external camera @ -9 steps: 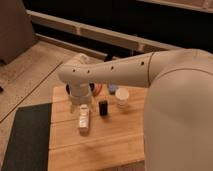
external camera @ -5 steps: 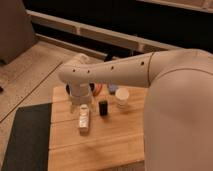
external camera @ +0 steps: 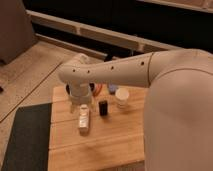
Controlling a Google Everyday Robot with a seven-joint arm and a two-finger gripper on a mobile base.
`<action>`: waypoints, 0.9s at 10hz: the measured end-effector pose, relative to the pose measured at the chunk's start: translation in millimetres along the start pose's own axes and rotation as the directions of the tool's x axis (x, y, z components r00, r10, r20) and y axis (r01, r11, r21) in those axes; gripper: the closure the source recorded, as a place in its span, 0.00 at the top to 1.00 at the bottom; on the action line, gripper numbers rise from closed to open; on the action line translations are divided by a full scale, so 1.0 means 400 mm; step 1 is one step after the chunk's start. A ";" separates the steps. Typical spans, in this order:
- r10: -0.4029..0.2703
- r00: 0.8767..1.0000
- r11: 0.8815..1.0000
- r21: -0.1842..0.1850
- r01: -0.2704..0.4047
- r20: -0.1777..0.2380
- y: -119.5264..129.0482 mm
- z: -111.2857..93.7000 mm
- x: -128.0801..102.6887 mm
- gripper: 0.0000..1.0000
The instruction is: Knock the eraser over
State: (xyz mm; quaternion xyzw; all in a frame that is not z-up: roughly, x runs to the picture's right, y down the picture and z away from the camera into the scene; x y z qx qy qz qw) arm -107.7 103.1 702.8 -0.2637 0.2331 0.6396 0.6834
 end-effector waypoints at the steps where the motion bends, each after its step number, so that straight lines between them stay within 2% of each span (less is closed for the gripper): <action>1: 0.000 1.000 1.000 -0.001 0.000 0.003 0.000 -0.003 -0.001 0.65; 3: -0.004 1.000 1.000 -0.001 0.004 -0.003 0.001 0.003 -0.006 0.65; 4: 0.012 1.000 1.000 0.005 -0.012 -0.028 -0.017 0.023 -0.012 0.65; 5: 0.078 0.992 0.997 0.017 -0.077 -0.095 -0.075 0.071 -0.020 0.65; 6: 0.150 0.977 0.989 0.032 -0.147 -0.149 -0.138 0.109 -0.029 0.65; 8: 0.202 0.956 0.979 0.047 -0.196 -0.210 -0.184 0.153 -0.065 0.65; 9: 0.199 0.955 0.980 0.049 -0.193 -0.220 -0.184 0.162 -0.086 0.65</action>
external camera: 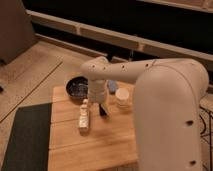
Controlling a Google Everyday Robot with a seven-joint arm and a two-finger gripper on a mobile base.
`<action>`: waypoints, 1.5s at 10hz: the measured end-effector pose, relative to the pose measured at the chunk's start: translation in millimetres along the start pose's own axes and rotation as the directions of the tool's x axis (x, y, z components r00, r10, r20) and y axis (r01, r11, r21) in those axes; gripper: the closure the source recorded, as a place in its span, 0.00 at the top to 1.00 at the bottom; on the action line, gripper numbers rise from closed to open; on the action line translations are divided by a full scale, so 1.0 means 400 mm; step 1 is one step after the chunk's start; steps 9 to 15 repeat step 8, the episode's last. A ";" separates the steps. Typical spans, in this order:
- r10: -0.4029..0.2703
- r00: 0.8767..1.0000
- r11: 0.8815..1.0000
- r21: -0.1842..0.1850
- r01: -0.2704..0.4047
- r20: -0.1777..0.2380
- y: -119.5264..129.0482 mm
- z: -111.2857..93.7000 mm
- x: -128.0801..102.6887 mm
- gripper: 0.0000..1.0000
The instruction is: Knock the eraser over
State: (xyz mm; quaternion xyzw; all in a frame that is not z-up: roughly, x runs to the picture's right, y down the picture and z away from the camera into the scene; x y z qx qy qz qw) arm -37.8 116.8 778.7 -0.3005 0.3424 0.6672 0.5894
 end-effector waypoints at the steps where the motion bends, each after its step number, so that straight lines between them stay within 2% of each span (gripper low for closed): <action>1: -0.020 1.000 1.000 0.008 0.020 -0.003 0.010 0.007 -0.035 0.65; 3: -0.079 0.997 0.997 0.024 0.079 0.009 0.039 0.021 -0.094 0.65; 5: -0.145 0.986 0.989 0.028 0.143 0.078 0.067 0.016 -0.168 0.65; 6: -0.224 0.960 0.974 0.022 0.224 0.165 0.111 -0.016 -0.213 0.65; 7: -0.306 0.919 0.950 0.012 0.313 0.249 0.159 -0.066 -0.230 0.65; 8: -0.354 0.887 0.930 0.009 0.368 0.297 0.182 -0.103 -0.228 0.65; 15: -0.354 0.887 0.930 0.009 0.368 0.297 0.182 -0.103 -0.228 0.65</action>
